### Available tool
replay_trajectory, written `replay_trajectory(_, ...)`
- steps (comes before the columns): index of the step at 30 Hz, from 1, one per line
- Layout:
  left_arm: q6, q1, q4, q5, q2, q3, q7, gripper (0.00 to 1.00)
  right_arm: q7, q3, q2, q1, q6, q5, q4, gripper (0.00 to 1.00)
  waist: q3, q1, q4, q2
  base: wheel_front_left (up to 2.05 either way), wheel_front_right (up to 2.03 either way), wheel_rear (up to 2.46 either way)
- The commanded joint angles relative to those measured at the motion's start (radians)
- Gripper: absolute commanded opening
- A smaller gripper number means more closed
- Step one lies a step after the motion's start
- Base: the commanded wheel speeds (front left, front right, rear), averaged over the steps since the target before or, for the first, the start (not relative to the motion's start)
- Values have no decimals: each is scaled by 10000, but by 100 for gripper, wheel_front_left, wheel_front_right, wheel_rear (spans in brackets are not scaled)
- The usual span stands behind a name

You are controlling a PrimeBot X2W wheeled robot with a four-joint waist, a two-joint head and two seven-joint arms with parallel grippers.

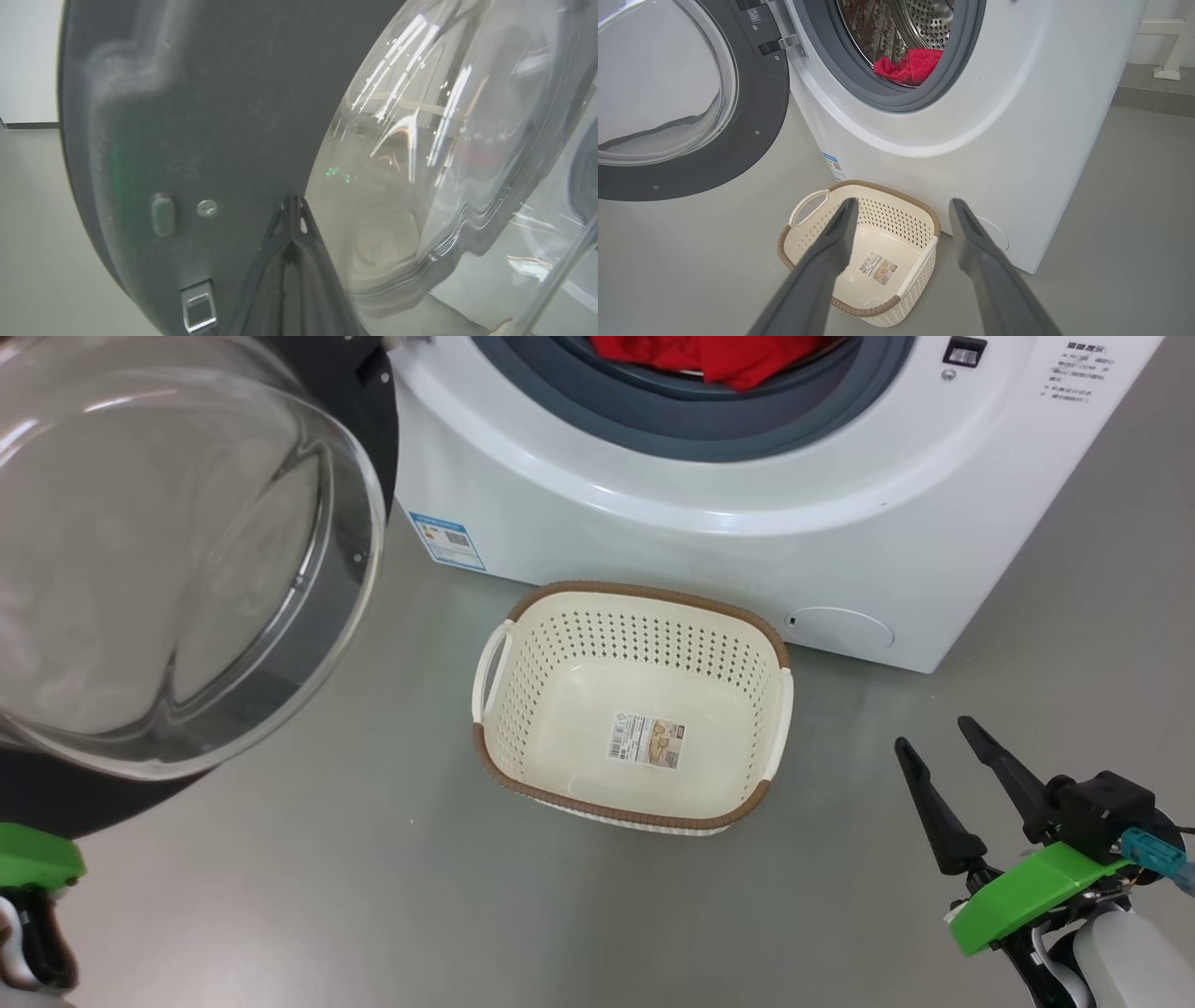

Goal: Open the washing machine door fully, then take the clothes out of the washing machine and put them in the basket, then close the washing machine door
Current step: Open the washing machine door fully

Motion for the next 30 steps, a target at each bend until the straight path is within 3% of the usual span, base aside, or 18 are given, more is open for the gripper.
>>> replay_trajectory(1, -58, -364, -58, 173, 738, 443, -51, 0, -120, 175, -111, -83, 16, -101, -260, 100, 66, 0, -44, -1, 0, 0, 0)
replay_trajectory(19, -101, -1309, 1146, 929, 1380, 1432, -51, 0, -120, 242, -180, -269, 16, -106, -235, 100, 192, 0, -277, -1, 0, 0, 0)
replay_trajectory(24, -420, -1108, 1252, 946, 1215, 1516, -51, 0, -120, 190, -96, -198, 16, -95, -193, 100, -14, 0, -264, -1, 0, 0, 0)
replay_trajectory(30, -664, -371, 715, 877, 640, 1423, -51, 0, -120, 214, 41, -45, 16, -83, -157, 100, -431, 0, -233, -1, 0, 0, 0)
